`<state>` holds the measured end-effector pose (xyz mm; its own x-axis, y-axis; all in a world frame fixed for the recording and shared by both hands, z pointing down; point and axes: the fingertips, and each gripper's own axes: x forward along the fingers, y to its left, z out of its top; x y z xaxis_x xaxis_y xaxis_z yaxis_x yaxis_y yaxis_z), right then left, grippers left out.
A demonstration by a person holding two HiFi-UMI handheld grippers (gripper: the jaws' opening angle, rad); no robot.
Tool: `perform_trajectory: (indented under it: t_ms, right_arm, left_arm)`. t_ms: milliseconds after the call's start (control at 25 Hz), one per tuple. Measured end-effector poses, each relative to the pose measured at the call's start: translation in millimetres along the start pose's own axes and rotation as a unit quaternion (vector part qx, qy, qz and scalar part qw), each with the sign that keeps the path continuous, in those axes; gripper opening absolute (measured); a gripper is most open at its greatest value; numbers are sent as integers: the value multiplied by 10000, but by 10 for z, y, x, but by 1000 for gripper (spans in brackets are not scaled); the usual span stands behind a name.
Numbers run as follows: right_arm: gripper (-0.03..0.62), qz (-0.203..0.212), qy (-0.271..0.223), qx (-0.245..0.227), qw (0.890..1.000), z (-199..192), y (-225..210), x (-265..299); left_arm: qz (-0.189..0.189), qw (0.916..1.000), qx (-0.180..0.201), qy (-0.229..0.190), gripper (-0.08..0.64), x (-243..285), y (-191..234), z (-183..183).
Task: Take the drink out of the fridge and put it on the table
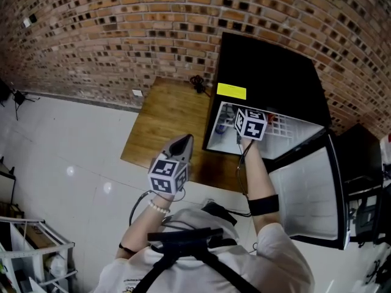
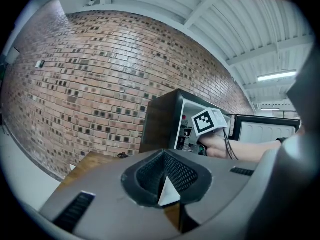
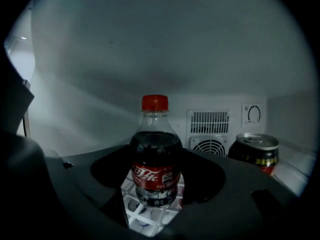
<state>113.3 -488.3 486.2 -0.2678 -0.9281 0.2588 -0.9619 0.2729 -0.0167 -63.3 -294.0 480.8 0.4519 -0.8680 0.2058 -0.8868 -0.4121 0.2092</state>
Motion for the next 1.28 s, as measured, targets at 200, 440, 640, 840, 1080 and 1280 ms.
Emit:
perform_trajectory:
  t_ms: [200, 440, 640, 840, 1080, 1280]
  right_arm:
    - [327, -31, -172, 62, 9998, 21, 38, -319]
    - [327, -133, -253, 27, 9996, 9, 84, -700]
    - [327, -167, -282, 46, 9995, -73, 164, -1010]
    - [327, -114, -299, 40, 9995, -154, 316, -1319]
    - [327, -41, -207, 10, 9998, -384, 530, -1555]
    - [327, 91, -65, -29, 9999, -665, 822, -1664]
  left_arm:
    - [-212, 9998, 52, 42, 0, -81, -112, -27]
    - [-434, 9990, 105, 58, 0, -215, -266, -43]
    - [-518, 9985, 131, 79, 0, -346, -305, -69]
    - [-555, 9983, 129, 87, 0, -476, -319, -85]
    - [-573, 9982, 118, 109, 0, -637, -329, -162]
    - [-512, 9986, 54, 136, 0, -788, -264, -256]
